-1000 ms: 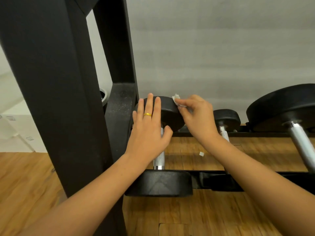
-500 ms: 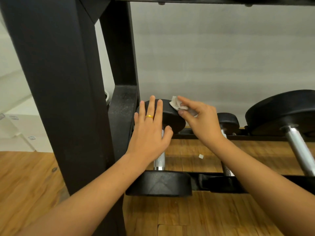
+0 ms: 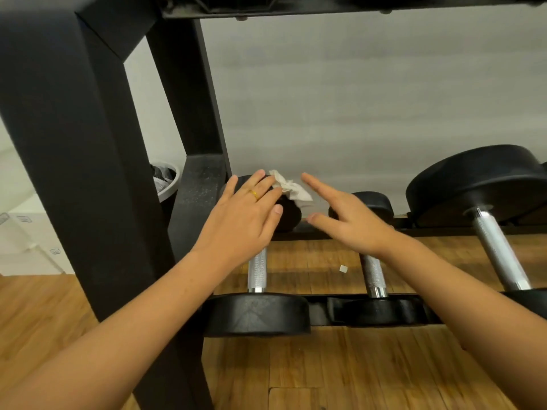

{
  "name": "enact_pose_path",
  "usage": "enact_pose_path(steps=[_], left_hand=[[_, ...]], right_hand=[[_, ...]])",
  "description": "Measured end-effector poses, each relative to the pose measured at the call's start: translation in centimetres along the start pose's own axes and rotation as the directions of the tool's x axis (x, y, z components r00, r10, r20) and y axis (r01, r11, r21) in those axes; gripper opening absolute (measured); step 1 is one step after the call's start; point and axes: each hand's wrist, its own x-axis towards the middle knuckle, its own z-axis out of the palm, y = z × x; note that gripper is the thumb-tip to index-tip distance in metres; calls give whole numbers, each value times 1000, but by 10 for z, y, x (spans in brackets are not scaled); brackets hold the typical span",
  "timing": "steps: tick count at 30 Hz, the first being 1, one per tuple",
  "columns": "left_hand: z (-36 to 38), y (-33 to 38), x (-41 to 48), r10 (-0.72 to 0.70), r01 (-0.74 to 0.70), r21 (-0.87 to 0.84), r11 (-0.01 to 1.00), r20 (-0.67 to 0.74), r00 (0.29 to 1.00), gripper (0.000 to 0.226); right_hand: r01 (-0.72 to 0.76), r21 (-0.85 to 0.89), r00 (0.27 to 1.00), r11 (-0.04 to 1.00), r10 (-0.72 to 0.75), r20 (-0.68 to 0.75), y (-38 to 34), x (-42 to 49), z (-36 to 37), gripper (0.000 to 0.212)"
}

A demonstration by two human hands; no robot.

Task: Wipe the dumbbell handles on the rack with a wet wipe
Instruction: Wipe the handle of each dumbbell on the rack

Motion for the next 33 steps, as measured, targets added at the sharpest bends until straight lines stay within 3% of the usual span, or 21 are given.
enact_pose_path(steps=[3, 6, 8, 11, 15, 17, 21, 24, 29, 33], left_hand=[[-3, 11, 10, -36, 35, -18, 999, -38, 999, 57], [-5, 23, 25, -101, 105, 24, 994, -128, 987, 64], [-7, 28, 39, -155, 176, 114, 978, -172, 973, 66], [-6, 33, 52, -206, 242, 213, 947, -179, 962, 50], [-1, 39, 55, -190, 220, 129, 967, -210, 959, 17], [2, 40, 55, -126, 142, 78, 987, -185, 975, 21], [13, 33, 50, 6, -9, 73, 997, 39, 999, 21], [17, 26, 45, 83, -83, 76, 994, 5, 997, 27], [25, 26, 43, 178, -172, 289, 942, 6, 984, 33], [13, 13, 38, 152, -138, 217, 966, -46, 987, 42]], right_hand=[[-34, -497, 999, 867, 10, -50, 34, -6, -18, 61], [-106, -656, 994, 747, 77, -73, 57, -18, -10, 65], [-112, -654, 991, 748, 40, -125, 57, -22, -2, 68], [-117, -667, 987, 736, 9, -163, 57, -22, 4, 71], [-114, -672, 986, 732, 2, -166, 60, -22, 4, 71], [-118, -662, 985, 740, 0, -175, 58, -21, 4, 71], [-122, -642, 981, 757, -8, -196, 59, -20, 6, 69], [-119, -635, 978, 763, -21, -209, 61, -20, 6, 68], [-129, -618, 967, 775, -40, -251, 63, -20, 10, 65], [-135, -603, 956, 786, -56, -287, 63, -17, 12, 62]])
